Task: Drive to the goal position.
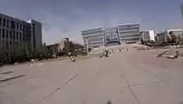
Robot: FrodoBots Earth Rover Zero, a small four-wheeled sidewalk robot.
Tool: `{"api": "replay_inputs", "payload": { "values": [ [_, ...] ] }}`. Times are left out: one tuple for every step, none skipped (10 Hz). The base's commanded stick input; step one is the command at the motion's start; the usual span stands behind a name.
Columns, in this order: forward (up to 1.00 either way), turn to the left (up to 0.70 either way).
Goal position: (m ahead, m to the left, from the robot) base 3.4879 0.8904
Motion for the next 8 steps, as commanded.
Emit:
{"api": "replay_inputs", "payload": {
  "values": [
    [1.0,0.0],
    [1.0,0.0],
    [1.0,0.0],
    [1.0,0.0],
    [1.0,0.0],
    [1.0,0.0],
    [1.0,0.0],
    [1.0,0.0]
  ]
}}
